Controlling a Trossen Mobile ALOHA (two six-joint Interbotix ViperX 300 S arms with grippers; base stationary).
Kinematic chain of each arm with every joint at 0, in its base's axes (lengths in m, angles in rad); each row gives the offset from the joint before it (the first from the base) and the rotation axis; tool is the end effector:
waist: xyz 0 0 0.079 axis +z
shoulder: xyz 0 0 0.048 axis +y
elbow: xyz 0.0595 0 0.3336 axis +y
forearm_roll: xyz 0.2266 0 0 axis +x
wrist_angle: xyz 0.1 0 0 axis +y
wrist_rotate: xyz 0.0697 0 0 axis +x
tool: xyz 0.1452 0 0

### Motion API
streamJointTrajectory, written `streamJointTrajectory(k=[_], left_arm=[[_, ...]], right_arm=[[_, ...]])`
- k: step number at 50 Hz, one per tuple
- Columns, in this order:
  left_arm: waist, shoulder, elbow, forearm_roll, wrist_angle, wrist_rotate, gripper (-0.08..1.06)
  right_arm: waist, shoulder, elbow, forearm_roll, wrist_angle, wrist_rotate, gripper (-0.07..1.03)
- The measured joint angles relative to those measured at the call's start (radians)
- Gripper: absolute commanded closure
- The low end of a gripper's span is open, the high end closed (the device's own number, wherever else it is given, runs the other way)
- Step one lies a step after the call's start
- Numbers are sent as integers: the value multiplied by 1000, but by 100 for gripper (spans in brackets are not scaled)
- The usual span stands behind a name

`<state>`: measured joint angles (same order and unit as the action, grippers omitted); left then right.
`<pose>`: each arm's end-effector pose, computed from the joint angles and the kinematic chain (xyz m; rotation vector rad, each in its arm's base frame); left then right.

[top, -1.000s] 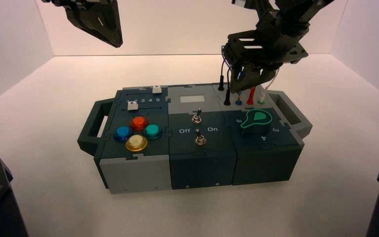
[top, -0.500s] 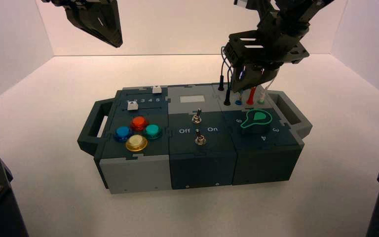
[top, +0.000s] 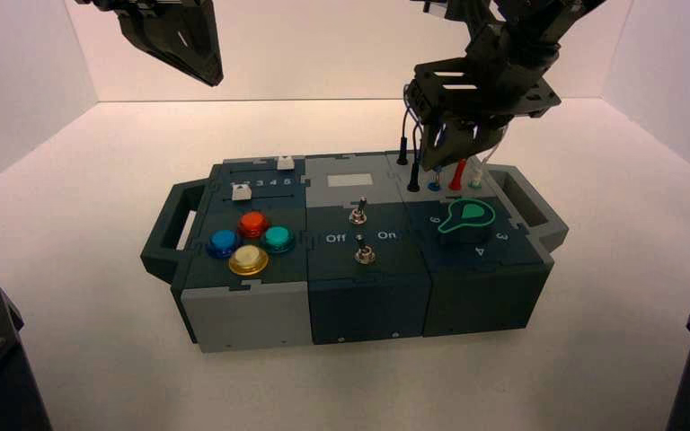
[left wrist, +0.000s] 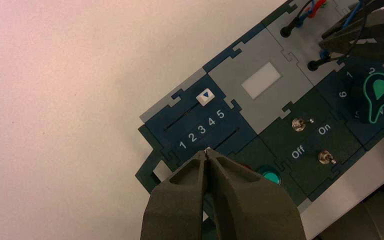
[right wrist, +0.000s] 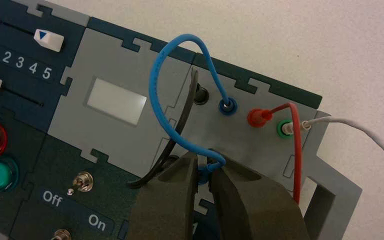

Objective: Insert the blue wire.

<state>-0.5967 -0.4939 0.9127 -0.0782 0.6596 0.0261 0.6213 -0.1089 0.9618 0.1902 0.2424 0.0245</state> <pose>0.2377 -0.1739 0.1271 0.2652 1.0626 -0.5608 0.2682 0.2040 0.0287 -0.1325 1.1163 0.4819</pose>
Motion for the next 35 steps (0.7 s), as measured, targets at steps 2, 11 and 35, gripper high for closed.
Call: streamJointTrajectory(k=[2, 11, 35], left_arm=[[0, 0, 0, 0, 2, 0, 101], [0, 0, 0, 0, 2, 0, 101], [0, 0, 0, 0, 6, 0, 101]], right_arm=[[-2, 2, -2, 0, 0, 0, 98], [0, 3, -3, 0, 0, 0, 98], [-2, 23, -17, -2, 11, 3, 98]])
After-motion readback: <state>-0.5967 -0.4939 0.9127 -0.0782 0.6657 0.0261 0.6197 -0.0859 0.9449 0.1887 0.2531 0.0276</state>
